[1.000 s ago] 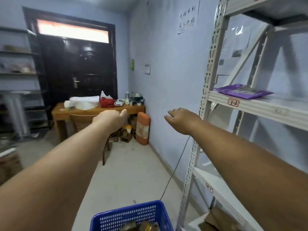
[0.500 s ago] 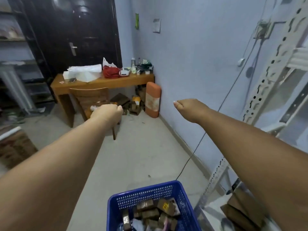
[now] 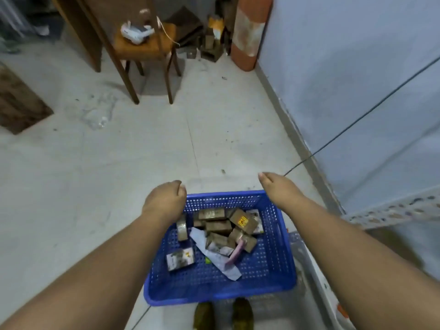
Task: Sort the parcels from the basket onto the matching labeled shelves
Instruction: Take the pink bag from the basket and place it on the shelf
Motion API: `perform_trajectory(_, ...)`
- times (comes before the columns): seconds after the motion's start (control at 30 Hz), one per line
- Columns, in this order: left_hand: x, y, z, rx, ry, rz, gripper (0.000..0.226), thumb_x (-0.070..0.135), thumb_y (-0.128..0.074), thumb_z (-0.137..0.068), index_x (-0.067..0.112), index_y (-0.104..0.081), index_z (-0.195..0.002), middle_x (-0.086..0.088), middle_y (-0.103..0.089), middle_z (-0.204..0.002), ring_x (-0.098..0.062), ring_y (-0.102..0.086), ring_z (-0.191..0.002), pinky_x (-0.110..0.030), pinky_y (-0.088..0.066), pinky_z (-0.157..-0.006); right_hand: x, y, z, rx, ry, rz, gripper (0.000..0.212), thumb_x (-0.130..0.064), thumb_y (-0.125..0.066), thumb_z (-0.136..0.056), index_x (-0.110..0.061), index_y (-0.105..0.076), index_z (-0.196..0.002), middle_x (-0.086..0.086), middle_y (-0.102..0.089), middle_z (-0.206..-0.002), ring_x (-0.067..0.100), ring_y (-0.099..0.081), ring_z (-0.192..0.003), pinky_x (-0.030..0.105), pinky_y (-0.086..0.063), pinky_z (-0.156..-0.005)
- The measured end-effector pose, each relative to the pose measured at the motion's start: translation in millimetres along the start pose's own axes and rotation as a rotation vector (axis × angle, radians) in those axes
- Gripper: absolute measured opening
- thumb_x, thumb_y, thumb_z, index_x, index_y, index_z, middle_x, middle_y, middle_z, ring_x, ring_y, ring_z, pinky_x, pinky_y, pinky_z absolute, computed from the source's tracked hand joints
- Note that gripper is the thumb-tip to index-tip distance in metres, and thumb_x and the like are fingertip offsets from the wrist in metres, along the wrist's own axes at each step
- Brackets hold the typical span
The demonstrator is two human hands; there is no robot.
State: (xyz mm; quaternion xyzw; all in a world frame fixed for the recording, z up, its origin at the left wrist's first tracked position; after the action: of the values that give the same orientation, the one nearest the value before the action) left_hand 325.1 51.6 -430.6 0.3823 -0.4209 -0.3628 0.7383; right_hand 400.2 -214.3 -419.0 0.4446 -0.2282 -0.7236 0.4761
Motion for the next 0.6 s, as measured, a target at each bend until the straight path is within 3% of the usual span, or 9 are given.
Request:
perform_trajectory(0.07,-26.6,-71.1,-8.9,-0.064,0.05,0.019,0.043,0.033,-0.028,-0.102,0.013,-0.055,-0.129,-0.012,-0.059,-0.129,-0.03,-0.055,-0.116,-0.038,-0.044,-0.096,44.9,-73.1,-29.7,-0.119,-0.131,-0.048,0.053,-0.049,-0.033,-0.101,-0.018,-0.045,-0.143,0.009,-0.047,-0.147,0.029,-0.044,-0.132,0.036,-0.035,-0.105)
perform_trajectory(0.17,-69.9,-189.4,-23.8,-0.163,0.118,0.064,0.042,0.035,-0.028,-0.102,0.014,-0.055,-0.128,-0.011,-0.06,-0.127,-0.029,-0.056,-0.113,-0.041,-0.046,-0.095,113.7,-186.5,-70.7,-0.259,-0.263,-0.084,0.05,-0.047,-0.042,-0.099,-0.021,-0.045,-0.142,0.009,-0.05,-0.143,0.029,-0.049,-0.127,0.037,-0.039,-0.1)
perform_trajectory(0.27,-106.3,-288.4,-31.0,-0.278,0.199,0.11,0.043,0.034,-0.029,-0.104,0.011,-0.051,-0.134,-0.012,-0.055,-0.134,-0.028,-0.053,-0.119,-0.039,-0.043,-0.1,171.1,-286.7,-108.0,-0.386,-0.411,-0.074,0.052,-0.041,-0.046,-0.099,-0.014,-0.041,-0.144,0.015,-0.047,-0.143,0.033,-0.049,-0.126,0.037,-0.04,-0.099)
perform_trajectory(0.33,-131.7,-344.9,-39.6,-0.309,0.192,0.112,0.043,0.033,-0.03,-0.104,0.014,-0.048,-0.137,-0.01,-0.053,-0.137,-0.026,-0.051,-0.122,-0.036,-0.04,-0.1,202.7,-351.8,-136.8,-0.394,-0.475,-0.108,0.06,-0.037,-0.048,-0.099,-0.012,-0.027,-0.15,0.017,-0.04,-0.148,0.034,-0.044,-0.131,0.037,-0.038,-0.103)
perform_trajectory(0.43,-166.1,-403.4,-52.8,-0.342,0.18,0.136,0.037,0.031,-0.033,-0.103,0.013,-0.055,-0.127,-0.013,-0.06,-0.127,-0.028,-0.055,-0.113,-0.036,-0.044,-0.094,238.5,-428.5,-171.7,-0.365,-0.612,-0.226,0.069,-0.034,-0.052,-0.099,-0.013,-0.017,-0.154,0.018,-0.038,-0.15,0.035,-0.043,-0.132,0.037,-0.039,-0.101)
perform_trajectory(0.53,-194.5,-439.7,-63.1,-0.353,0.239,0.152,0.04,0.032,-0.035,-0.103,0.015,-0.051,-0.136,-0.011,-0.054,-0.136,-0.026,-0.05,-0.122,-0.032,-0.04,-0.101,264.3,-479.7,-201.7,-0.311,-0.794,-0.343,0.064,-0.036,-0.051,-0.098,-0.003,-0.03,-0.148,0.022,-0.042,-0.145,0.036,-0.047,-0.127,0.037,-0.041,-0.099)
perform_trajectory(0.6,-203.2,-450.6,-63.4,-0.357,0.313,0.196,0.043,0.033,-0.035,-0.103,0.017,-0.046,-0.142,-0.007,-0.047,-0.145,-0.023,-0.044,-0.13,-0.03,-0.034,-0.105,276.3,-500.3,-212.6,-0.286,-0.81,-0.413,0.055,-0.03,-0.05,-0.098,0.001,-0.039,-0.143,0.023,-0.048,-0.138,0.037,-0.05,-0.124,0.036,-0.043,-0.097)
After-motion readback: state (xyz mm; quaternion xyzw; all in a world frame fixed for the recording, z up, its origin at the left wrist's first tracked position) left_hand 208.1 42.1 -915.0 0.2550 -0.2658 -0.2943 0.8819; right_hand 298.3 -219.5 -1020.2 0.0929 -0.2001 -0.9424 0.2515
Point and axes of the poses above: each hand's wrist, its own z-axis away from the middle knuckle, its own y-axis out of the back of the hand, x = y × z, the point moved 2 cm from there along -z, towards the middle knuckle
